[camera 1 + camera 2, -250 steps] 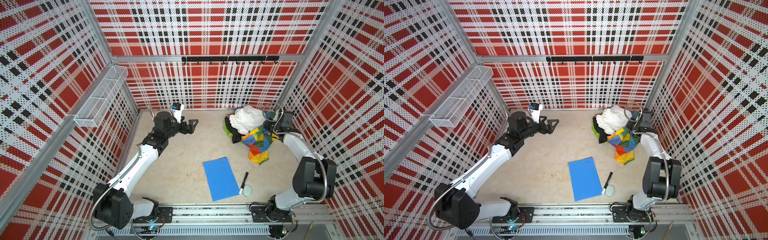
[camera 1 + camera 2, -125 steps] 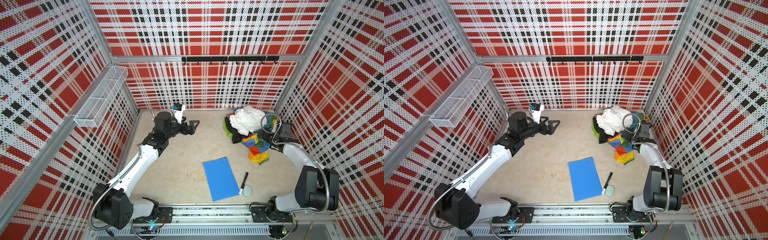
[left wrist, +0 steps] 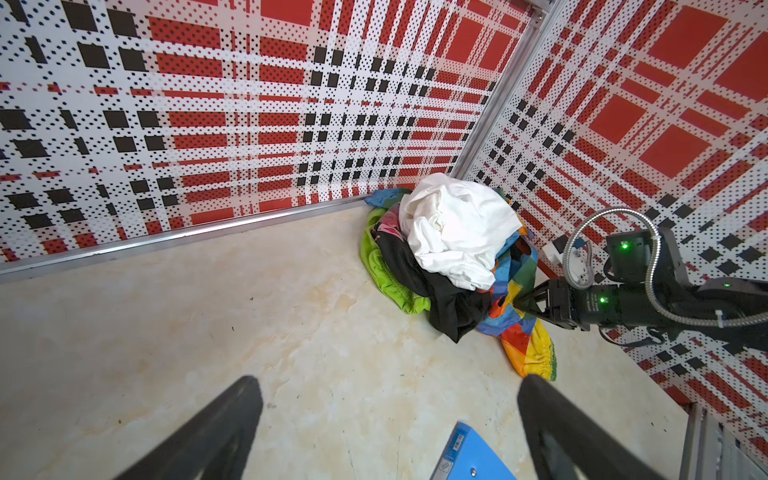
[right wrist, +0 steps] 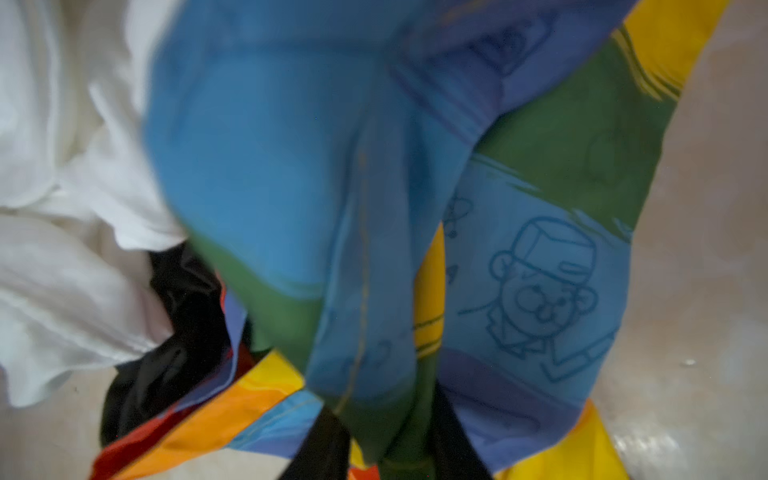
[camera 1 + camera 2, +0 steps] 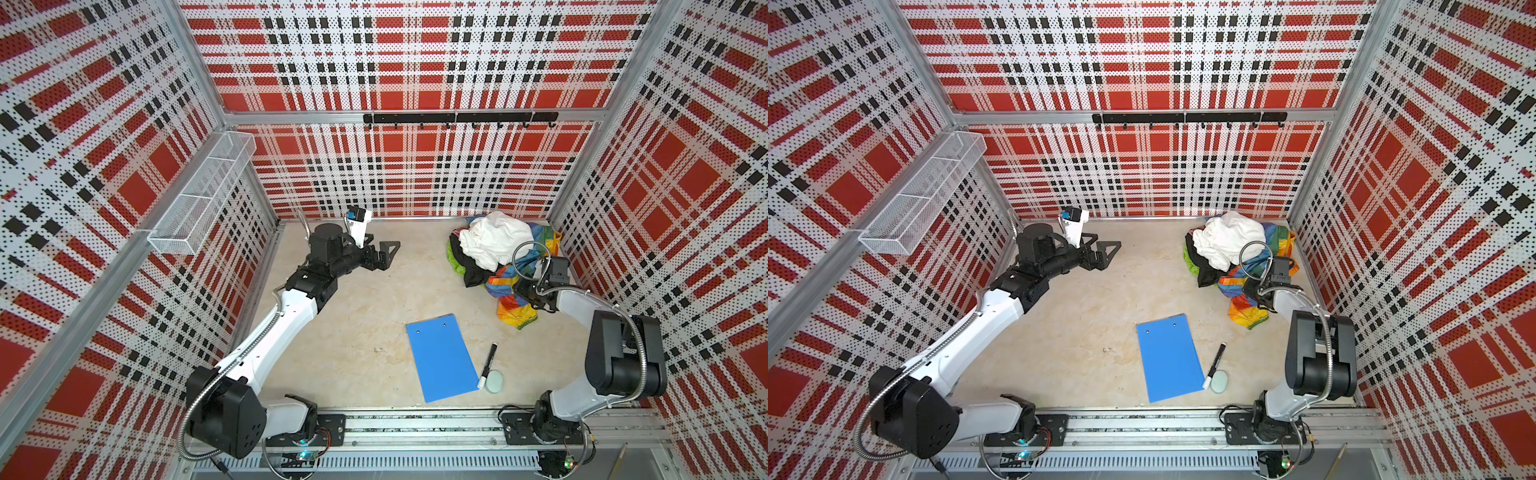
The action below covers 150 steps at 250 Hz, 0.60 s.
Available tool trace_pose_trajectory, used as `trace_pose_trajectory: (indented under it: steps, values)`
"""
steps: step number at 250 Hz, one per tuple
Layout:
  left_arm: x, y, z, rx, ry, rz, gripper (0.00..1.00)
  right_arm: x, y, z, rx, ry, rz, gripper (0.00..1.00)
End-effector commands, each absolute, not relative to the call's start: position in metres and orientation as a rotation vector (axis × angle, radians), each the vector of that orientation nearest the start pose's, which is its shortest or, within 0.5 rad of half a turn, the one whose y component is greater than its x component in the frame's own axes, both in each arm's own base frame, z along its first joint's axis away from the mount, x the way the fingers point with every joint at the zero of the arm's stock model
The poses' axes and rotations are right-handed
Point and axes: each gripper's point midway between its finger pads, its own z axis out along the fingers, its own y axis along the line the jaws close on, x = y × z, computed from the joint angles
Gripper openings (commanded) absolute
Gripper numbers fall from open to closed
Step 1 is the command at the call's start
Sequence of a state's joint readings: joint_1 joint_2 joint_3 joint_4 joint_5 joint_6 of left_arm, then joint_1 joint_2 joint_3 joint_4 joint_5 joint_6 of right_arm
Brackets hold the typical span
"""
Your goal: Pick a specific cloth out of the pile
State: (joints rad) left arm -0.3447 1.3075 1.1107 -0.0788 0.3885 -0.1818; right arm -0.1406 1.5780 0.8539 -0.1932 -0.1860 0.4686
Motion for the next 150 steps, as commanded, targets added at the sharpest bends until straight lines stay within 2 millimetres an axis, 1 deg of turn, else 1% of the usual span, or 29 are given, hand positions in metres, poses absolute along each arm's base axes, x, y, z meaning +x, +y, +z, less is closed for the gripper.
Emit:
trace_pose_trajectory:
  steps: [1,29,38,86,132,150]
  values:
    - [0.376,-0.21,0.329,0.452,1.798,-0.729,0.99,0.405,-0.033,0.099,0.646,2.295,0.314,0.15]
    - [0.375,-0.213,0.328,0.462,1.8,-0.742,0.99,0.404,-0.04,0.125,0.641,2.23,0.271,0.03]
    - [0.375,-0.214,0.328,0.462,1.801,-0.741,0.99,0.404,-0.042,0.134,0.64,2.208,0.257,0.02]
    - [0.376,-0.212,0.326,0.454,1.803,-0.72,0.99,0.399,-0.054,0.184,0.643,2.1,0.192,0.02]
    - [0.374,-0.211,0.33,0.453,1.796,-0.716,0.99,0.395,-0.059,0.24,0.628,1.976,0.17,0.02]
    - [0.375,-0.21,0.33,0.449,1.795,-0.712,0.99,0.395,-0.06,0.259,0.621,1.943,0.174,0.02]
